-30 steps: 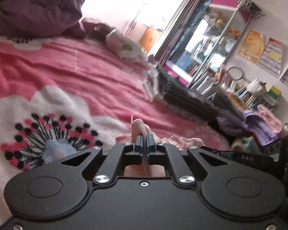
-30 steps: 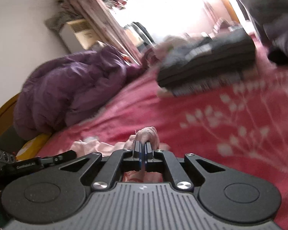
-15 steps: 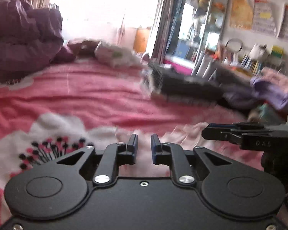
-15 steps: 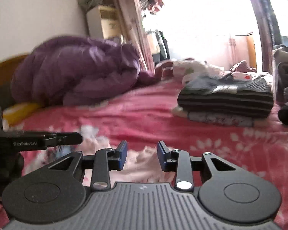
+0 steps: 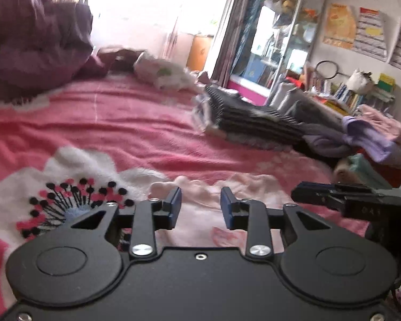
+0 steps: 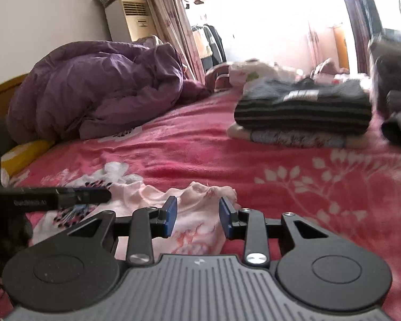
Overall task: Fold clothes
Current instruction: 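Move both open tools to the sides of the folded bundle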
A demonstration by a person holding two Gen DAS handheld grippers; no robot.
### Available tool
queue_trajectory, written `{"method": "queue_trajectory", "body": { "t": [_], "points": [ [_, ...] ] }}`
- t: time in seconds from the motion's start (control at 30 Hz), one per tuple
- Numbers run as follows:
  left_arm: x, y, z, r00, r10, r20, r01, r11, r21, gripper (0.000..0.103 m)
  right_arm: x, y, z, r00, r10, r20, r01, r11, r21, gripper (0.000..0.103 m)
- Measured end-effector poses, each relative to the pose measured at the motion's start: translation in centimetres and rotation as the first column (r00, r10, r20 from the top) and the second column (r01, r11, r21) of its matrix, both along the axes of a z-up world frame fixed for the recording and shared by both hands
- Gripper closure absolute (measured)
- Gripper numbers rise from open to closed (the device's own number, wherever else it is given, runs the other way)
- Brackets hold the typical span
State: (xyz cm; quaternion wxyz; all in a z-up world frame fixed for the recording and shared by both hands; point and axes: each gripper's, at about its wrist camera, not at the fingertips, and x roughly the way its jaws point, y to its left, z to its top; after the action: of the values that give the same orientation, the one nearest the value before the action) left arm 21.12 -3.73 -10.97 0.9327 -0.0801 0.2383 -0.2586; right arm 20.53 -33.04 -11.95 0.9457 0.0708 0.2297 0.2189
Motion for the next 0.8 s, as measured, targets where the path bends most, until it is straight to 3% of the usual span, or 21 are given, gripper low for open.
{"method": "queue_trajectory", "body": {
  "t": [0.13, 0.2, 0.27, 0.33, 0.37, 0.47, 0.53, 0.63, 0.77, 0.8],
  "points": [
    [-3.0, -0.8, 0.0, 0.999, -0.045, 0.007, 0.044, 0.999, 0.007, 0.072, -4.3, 0.4, 1.1, 0.999, 0.021, 0.043, -0.019, 0.999, -0.030, 0.068],
    [-3.2, -2.5, -1.2, 0.998, -0.065, -0.013, 0.066, 0.995, 0.080, 0.072, -4.9, 1.2, 0.7, 0.999, 0.023, 0.033, -0.021, 0.997, -0.071, 0.068],
    [-2.6, -4.0, -2.9, 0.997, -0.053, -0.058, 0.063, 0.982, 0.177, 0.071, -4.3, 2.4, -1.4, 1.000, 0.003, -0.021, -0.006, 0.985, -0.171, 0.069],
    [-3.2, -4.5, -2.6, 1.000, -0.028, -0.012, 0.030, 0.982, 0.189, 0.071, -4.2, 2.7, -2.4, 0.999, -0.031, -0.026, 0.025, 0.980, -0.197, 0.064],
    [-3.7, -4.3, -2.0, 1.000, -0.024, -0.005, 0.025, 0.986, 0.165, 0.071, -4.4, 2.6, -1.8, 0.999, -0.042, -0.018, 0.038, 0.981, -0.192, 0.065],
    [-4.9, -2.7, -0.9, 0.999, 0.028, -0.017, -0.026, 0.995, 0.096, 0.042, -6.3, 1.2, 0.1, 0.995, -0.093, 0.017, 0.094, 0.993, -0.076, 0.063],
    [-5.1, -1.4, -1.3, 0.991, 0.085, -0.102, -0.082, 0.996, 0.040, 0.042, -6.8, -0.1, -0.2, 0.986, -0.149, -0.070, 0.151, 0.988, 0.024, 0.063],
    [-5.5, 0.8, -2.5, 0.954, 0.164, -0.252, -0.186, 0.980, -0.067, 0.042, -7.2, -2.1, -2.4, 0.952, -0.184, -0.246, 0.238, 0.948, 0.212, 0.063],
    [-6.2, 2.1, -3.7, 0.917, 0.174, -0.358, -0.256, 0.947, -0.195, 0.042, -7.8, -2.0, -3.6, 0.949, -0.151, -0.276, 0.229, 0.934, 0.273, 0.059],
    [-6.2, 2.1, -3.9, 0.916, 0.181, -0.359, -0.267, 0.941, -0.207, 0.046, -7.7, -1.8, -3.7, 0.951, -0.143, -0.275, 0.222, 0.934, 0.281, 0.060]
  ]
}}
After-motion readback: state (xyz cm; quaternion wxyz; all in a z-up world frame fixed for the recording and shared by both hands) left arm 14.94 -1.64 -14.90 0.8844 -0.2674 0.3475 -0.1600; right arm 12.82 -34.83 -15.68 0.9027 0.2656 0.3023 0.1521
